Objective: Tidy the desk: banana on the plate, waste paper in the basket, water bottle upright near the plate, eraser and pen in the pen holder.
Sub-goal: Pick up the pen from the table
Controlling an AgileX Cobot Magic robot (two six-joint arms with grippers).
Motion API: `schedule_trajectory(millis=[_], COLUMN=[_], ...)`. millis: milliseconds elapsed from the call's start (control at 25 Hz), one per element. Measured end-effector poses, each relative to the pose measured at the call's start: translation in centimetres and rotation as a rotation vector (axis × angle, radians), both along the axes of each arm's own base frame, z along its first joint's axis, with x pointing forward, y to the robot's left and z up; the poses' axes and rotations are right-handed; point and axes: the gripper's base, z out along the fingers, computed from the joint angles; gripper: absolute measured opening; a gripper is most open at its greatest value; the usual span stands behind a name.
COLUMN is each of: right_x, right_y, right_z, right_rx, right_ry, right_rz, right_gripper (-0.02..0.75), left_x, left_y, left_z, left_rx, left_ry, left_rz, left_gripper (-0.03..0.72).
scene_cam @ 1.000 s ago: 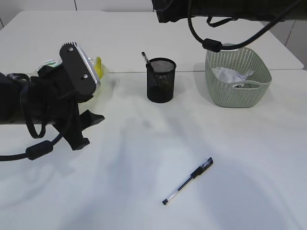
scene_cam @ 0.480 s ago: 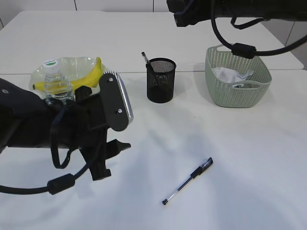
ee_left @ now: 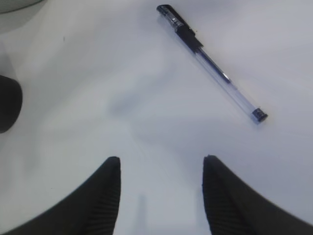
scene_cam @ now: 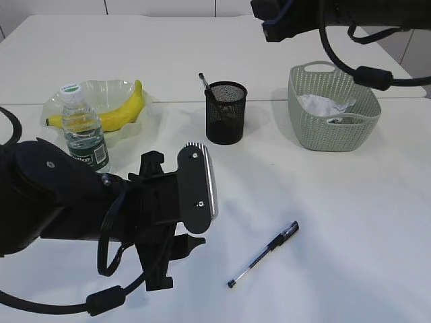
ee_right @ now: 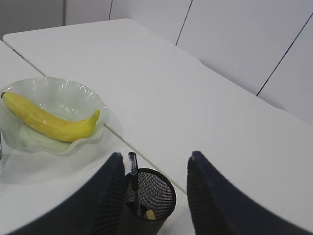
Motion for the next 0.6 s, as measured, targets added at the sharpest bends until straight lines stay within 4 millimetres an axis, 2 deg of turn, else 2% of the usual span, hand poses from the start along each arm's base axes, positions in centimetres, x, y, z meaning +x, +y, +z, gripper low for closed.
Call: schedule_trajectory(millis=[200, 440, 600], right_x=[-0.3, -0.4, -0.7], right_y=[-0.1, -0.2, -0.2], right_z=[0.5, 0.7, 1.0], right_rx=[0.002, 0.003, 0.005], right_ry=[-0.014, -0.018, -0.025], right_rz=[-0.001, -0.001, -0.002], right_gripper=[0.319, 0.319, 0.319], left_x=[0.3, 2.2, 2.5], left_y=[0.0, -2.1, -2.5], left_z=[0.1, 1.8, 1.3], left_rx=[0.041, 0.039, 0.109], left_ry=[-0.053, -0.160, -0.213], left_rz=[-0.039, -0.098, -0.171], left_gripper=[0.384, 0.361, 0.356])
